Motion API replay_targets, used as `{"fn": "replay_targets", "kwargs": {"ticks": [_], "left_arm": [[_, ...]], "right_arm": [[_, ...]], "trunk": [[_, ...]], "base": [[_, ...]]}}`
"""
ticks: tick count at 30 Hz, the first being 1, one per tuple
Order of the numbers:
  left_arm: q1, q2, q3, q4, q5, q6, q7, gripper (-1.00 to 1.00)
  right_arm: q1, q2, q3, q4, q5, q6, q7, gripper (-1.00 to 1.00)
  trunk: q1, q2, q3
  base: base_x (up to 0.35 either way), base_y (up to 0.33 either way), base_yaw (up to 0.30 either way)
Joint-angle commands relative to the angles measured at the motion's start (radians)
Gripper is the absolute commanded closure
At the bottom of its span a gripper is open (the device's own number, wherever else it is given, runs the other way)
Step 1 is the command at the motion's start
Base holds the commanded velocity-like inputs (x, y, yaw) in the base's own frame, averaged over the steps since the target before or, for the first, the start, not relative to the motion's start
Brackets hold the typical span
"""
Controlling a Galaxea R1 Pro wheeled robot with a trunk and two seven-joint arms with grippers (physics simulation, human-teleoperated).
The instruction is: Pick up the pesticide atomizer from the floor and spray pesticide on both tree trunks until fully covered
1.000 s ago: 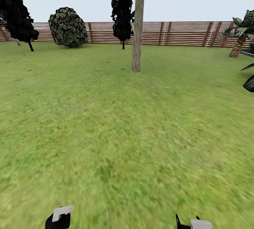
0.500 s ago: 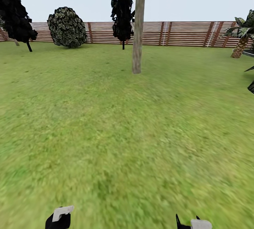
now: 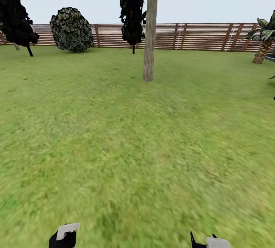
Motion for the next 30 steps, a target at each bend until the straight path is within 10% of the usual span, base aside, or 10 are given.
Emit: {"fn": "replay_targets", "kwargs": {"ticks": [1,30], "left_arm": [[-0.001,0.000,-0.002,0.001,0.005,-0.003,0.001,1.00],[-0.001,-0.003,-0.002,-0.001,0.003,-0.004,0.001,1.00]], "right_arm": [[-0.001,0.000,-0.003,0.001,0.001,-0.003,0.000,-1.00],[-0.001,0.000,-0.003,0.001,0.001,-0.003,0.000,-1.00]], "trunk": [[0.000,0.000,-0.001],[0.000,0.000,-0.001]], "base": [[0.340,0.000,0.000],[0.339,-0.022,0.000]]}}
